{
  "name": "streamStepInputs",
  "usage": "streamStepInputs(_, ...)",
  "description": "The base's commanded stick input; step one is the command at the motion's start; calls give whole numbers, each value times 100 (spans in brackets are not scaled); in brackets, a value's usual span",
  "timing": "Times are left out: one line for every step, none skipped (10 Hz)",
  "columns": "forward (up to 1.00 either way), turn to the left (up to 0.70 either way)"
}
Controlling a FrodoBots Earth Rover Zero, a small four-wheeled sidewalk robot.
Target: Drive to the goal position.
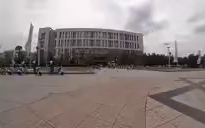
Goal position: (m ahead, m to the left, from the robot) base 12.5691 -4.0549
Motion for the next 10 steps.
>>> streamStepInputs(60,0)
streamStepInputs(60,0)
streamStepInputs(60,0)
streamStepInputs(60,0)
streamStepInputs(60,0)
streamStepInputs(60,0)
streamStepInputs(60,0)
streamStepInputs(60,0)
streamStepInputs(60,0)
streamStepInputs(60,0)
